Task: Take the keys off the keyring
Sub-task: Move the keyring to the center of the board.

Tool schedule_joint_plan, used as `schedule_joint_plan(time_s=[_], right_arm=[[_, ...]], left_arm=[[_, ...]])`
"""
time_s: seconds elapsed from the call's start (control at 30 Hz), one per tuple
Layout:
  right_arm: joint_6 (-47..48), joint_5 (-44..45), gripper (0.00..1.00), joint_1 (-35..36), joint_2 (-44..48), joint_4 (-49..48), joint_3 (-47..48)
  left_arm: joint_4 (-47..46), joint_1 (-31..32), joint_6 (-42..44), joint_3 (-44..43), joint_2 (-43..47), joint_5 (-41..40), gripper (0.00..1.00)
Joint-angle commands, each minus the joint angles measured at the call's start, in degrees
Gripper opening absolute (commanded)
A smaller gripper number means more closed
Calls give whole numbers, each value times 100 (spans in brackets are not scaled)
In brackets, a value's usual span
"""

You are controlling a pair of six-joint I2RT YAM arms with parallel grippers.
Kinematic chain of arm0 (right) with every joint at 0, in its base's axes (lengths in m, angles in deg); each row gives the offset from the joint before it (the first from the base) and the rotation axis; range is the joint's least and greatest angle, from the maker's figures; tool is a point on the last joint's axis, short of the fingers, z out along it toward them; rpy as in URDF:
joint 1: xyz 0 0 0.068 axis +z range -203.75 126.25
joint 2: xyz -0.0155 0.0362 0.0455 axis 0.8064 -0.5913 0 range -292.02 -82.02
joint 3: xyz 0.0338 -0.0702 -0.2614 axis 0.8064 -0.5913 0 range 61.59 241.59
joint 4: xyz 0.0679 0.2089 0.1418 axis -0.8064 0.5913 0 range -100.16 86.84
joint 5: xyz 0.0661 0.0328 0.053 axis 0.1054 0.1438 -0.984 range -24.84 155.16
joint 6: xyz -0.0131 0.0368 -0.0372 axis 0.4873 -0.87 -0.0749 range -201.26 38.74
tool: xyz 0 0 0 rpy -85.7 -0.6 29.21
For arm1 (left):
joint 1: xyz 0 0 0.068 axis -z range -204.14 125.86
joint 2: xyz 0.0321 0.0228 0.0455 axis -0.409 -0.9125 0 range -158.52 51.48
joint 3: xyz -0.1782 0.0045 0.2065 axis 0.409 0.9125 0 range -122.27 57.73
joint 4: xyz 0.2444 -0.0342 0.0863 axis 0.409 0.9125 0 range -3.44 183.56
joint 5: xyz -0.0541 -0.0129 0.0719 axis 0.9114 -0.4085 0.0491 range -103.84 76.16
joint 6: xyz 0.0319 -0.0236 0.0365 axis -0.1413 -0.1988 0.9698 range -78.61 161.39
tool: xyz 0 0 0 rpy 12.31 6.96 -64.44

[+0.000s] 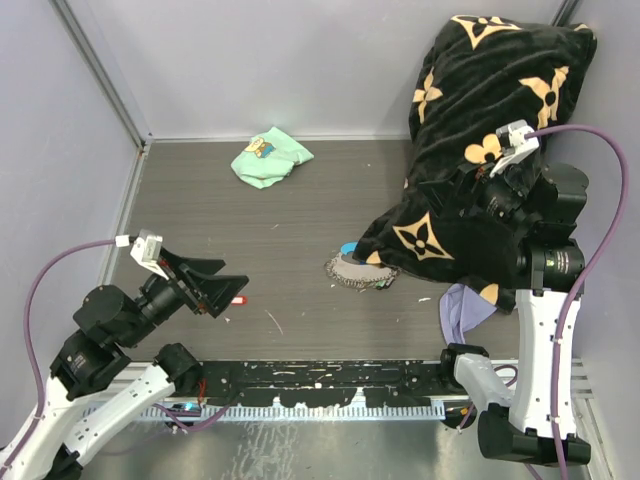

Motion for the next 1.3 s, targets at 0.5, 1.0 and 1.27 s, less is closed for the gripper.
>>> schedule_joint_plan(time_s=[0.5,1.0,1.27], right_arm=[[3475,-3320,100,245,-119,121,-2069],[8401,-331,95,2612,-1005,851,-3452],[8290,883,76,3146,-1912,321,-3424]], left_arm=[[311,-7,-370,900,899,47,98],[-252,-14,-723,1950,875,-238,99],[-515,-10,-746,2146,726,-309,100]])
